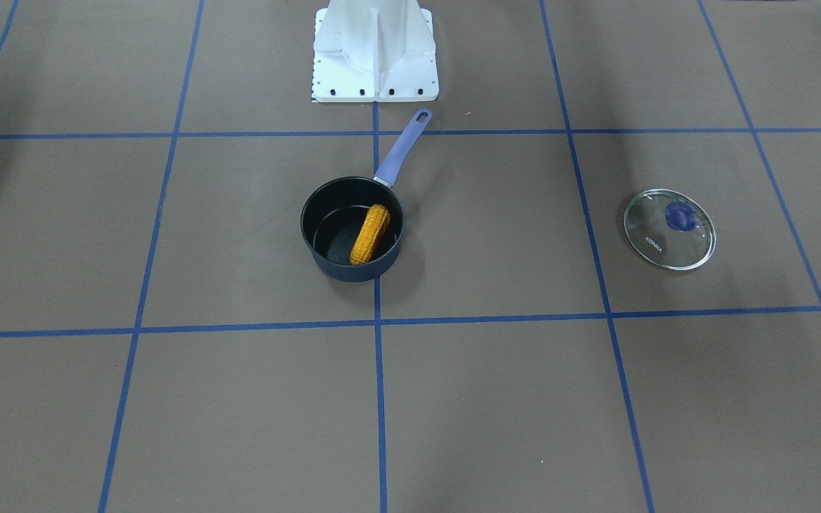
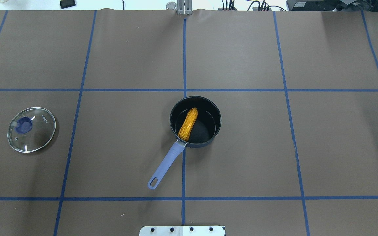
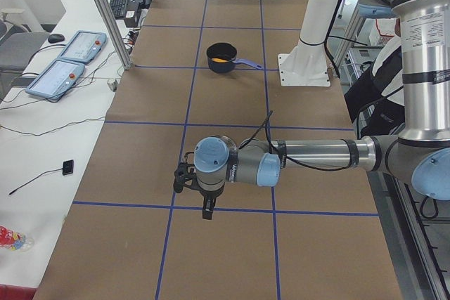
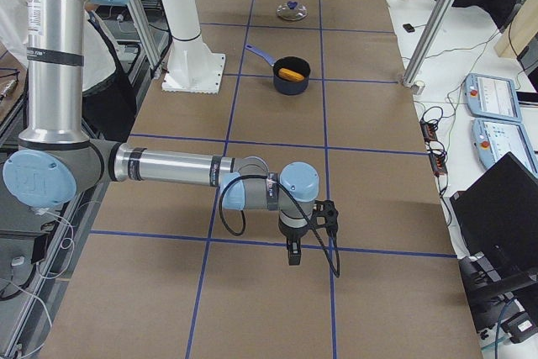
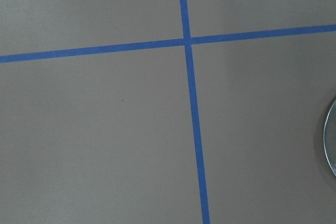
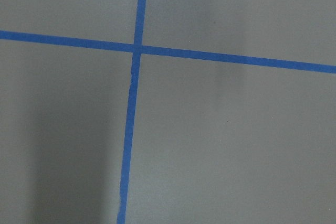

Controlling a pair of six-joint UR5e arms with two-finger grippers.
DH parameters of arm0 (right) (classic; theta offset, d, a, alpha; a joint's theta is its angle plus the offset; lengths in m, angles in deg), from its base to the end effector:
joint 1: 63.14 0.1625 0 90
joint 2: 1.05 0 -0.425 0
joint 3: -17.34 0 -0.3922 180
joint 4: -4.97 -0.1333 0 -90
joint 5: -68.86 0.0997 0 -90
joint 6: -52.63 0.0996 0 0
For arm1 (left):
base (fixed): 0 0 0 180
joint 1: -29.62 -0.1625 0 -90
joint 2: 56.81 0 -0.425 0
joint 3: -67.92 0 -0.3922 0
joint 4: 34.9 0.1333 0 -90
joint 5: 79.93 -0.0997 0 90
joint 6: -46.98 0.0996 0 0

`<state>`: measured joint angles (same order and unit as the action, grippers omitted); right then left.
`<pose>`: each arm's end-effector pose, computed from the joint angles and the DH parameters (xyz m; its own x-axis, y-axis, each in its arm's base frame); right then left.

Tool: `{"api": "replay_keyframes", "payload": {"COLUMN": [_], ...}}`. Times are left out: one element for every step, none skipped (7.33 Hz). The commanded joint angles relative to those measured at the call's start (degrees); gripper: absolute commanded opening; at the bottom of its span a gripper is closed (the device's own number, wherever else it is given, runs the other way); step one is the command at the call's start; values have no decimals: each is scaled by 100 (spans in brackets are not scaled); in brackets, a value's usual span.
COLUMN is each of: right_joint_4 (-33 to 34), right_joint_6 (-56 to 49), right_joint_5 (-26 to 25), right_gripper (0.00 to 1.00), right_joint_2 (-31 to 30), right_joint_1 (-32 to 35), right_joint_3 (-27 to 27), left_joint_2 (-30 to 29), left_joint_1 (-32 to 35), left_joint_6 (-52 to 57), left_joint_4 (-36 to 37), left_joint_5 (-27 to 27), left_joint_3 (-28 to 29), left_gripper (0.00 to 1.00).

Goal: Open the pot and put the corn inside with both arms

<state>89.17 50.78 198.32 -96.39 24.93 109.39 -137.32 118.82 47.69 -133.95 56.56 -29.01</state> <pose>0.0546 -0.4571 0.6806 0.7692 -0.0860 0.6332 0.0585 0.9962 0.0643 -0.0551 -0.4294 0.6561 0.6870 0.1039 -0.7192 -0.0224 0.9923 0.1220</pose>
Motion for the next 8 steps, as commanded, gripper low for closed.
{"api": "replay_keyframes", "payload": {"right_joint_4": [0,0,0,0,0,0,0,0], "right_joint_6": [0,0,0,0,0,0,0,0], "right_joint_5": [1,1,1,1,1,9,9,9], "right_gripper": [100,100,100,100,100,100,100,100], "right_joint_2": [7,7,7,15,24,24,24,24], "right_joint_1": [0,0,0,0,0,0,0,0], "right_joint_3": [-3,-3,-11,-12,-12,-12,-12,-3], "left_joint_2": [0,0,0,70,79,79,79,79], "left_joint_1": [18,18,18,10,10,10,10,10], "left_joint_6": [0,0,0,0,9,9,9,0], "left_joint_4": [-9,-9,-9,-9,-9,-9,-9,-9], "left_joint_5": [0,0,0,0,0,0,0,0], "left_joint_3": [-1,-1,-1,-1,-1,-1,-1,-10], "left_gripper": [98,98,98,98,98,98,98,98]}}
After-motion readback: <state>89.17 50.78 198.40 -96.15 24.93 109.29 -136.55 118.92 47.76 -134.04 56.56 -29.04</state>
